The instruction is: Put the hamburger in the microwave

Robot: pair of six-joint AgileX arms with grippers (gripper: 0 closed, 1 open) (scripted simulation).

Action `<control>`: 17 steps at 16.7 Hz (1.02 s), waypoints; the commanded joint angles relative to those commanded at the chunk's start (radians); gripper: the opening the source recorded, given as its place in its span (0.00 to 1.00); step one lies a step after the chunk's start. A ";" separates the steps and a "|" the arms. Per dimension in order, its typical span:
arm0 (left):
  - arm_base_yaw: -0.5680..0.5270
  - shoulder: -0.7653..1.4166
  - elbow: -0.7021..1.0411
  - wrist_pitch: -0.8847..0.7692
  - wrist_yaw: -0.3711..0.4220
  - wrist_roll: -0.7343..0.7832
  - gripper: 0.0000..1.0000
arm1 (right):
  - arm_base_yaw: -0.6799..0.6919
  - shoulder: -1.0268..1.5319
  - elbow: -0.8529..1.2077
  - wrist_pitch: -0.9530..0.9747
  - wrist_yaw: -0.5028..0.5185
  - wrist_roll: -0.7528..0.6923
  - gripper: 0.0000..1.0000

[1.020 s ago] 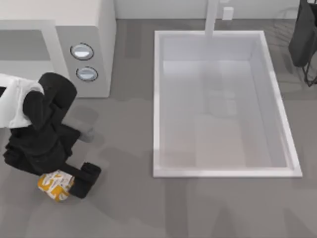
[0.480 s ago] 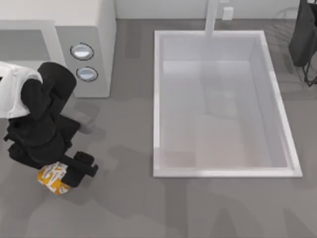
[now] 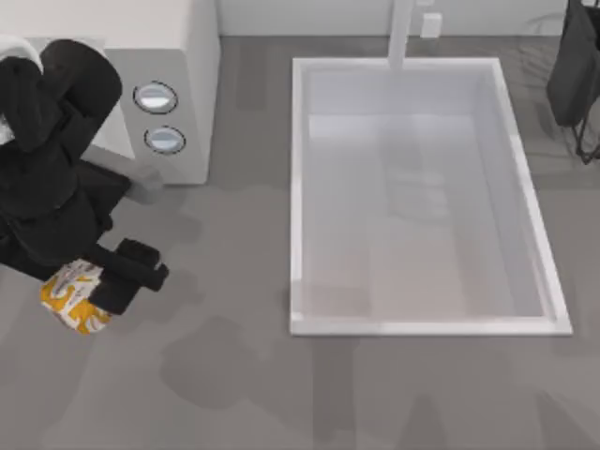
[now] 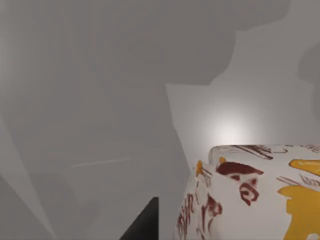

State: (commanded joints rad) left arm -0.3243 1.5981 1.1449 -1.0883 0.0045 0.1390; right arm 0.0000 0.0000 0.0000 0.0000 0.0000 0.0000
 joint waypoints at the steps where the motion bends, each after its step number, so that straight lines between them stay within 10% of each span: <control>1: 0.000 -0.005 0.004 -0.006 0.000 0.000 0.00 | 0.000 0.000 0.000 0.000 0.000 0.000 1.00; 9: 0.041 0.027 0.002 0.097 0.014 0.010 0.00 | 0.000 0.000 0.000 0.000 0.000 0.000 1.00; 17: 0.244 0.228 -0.061 0.757 0.085 0.015 0.00 | 0.000 0.000 0.000 0.000 0.000 0.000 1.00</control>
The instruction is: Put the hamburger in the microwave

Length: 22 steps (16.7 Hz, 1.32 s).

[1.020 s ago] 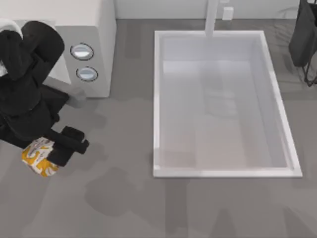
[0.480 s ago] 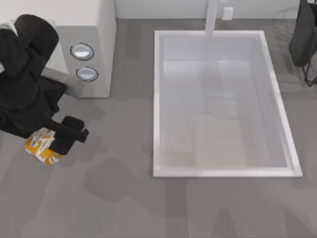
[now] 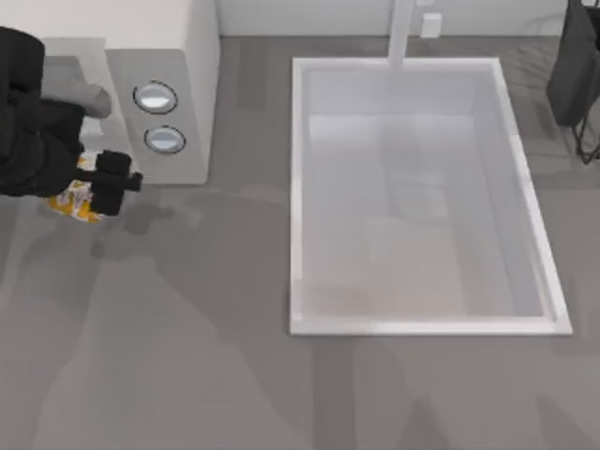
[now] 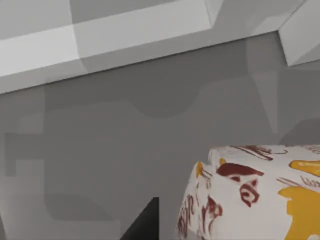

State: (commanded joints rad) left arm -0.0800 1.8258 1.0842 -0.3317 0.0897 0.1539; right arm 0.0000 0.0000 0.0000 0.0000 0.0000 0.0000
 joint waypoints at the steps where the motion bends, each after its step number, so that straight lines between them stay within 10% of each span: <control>1: 0.027 0.025 -0.020 0.110 0.009 -0.001 0.00 | 0.000 0.000 0.000 0.000 0.000 0.000 1.00; 12: 0.233 0.189 -0.308 1.146 0.095 -0.051 0.00 | 0.000 0.000 0.000 0.000 0.000 0.000 1.00; 22: 0.247 0.201 -0.341 1.264 0.108 -0.069 0.00 | 0.000 0.000 0.000 0.000 0.000 0.000 1.00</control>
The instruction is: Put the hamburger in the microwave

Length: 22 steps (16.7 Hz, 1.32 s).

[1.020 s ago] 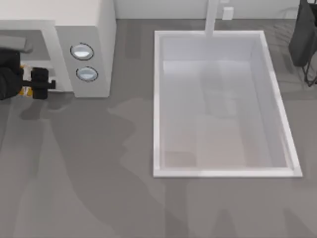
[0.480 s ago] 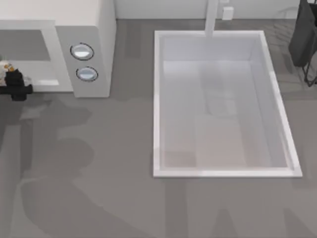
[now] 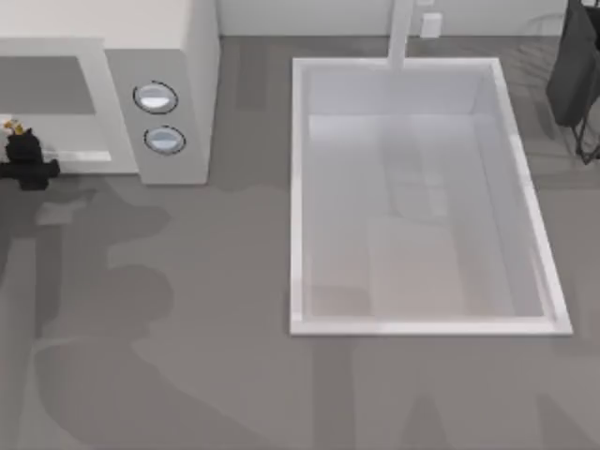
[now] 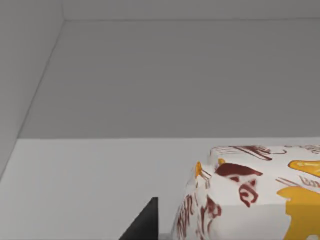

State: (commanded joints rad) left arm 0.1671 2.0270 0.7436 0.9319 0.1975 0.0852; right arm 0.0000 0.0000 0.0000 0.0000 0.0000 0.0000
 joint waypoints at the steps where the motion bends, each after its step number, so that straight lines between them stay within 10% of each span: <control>1: -0.009 0.003 0.011 -0.001 -0.004 -0.003 0.00 | 0.000 0.000 0.000 0.000 0.000 0.000 1.00; 22: -0.060 0.426 0.727 -0.303 -0.054 -0.028 0.00 | 0.000 0.000 0.000 0.000 0.000 0.000 1.00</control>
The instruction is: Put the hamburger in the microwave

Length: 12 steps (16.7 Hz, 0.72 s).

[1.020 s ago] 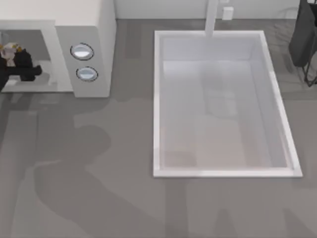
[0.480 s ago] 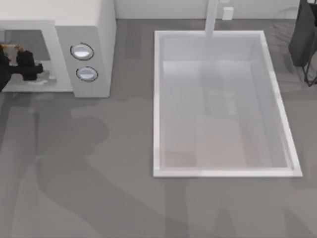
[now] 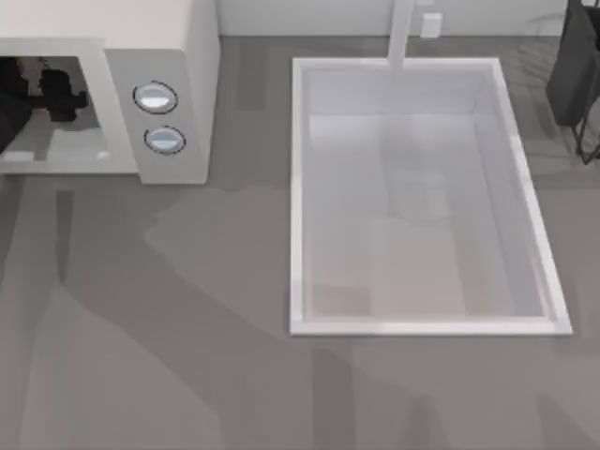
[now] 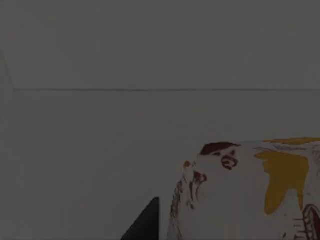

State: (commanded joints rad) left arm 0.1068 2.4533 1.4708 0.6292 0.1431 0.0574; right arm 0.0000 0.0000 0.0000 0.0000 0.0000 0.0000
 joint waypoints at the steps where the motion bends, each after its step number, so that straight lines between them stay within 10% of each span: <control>1: 0.000 0.000 0.000 0.000 0.000 0.000 0.00 | 0.000 0.000 0.000 0.000 0.000 0.000 1.00; 12: 0.000 0.000 0.000 0.000 0.000 0.000 0.83 | 0.000 0.000 0.000 0.000 0.000 0.000 1.00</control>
State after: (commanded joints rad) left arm 0.1068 2.4533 1.4708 0.6292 0.1431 0.0574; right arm 0.0000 0.0000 0.0000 0.0000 0.0000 0.0000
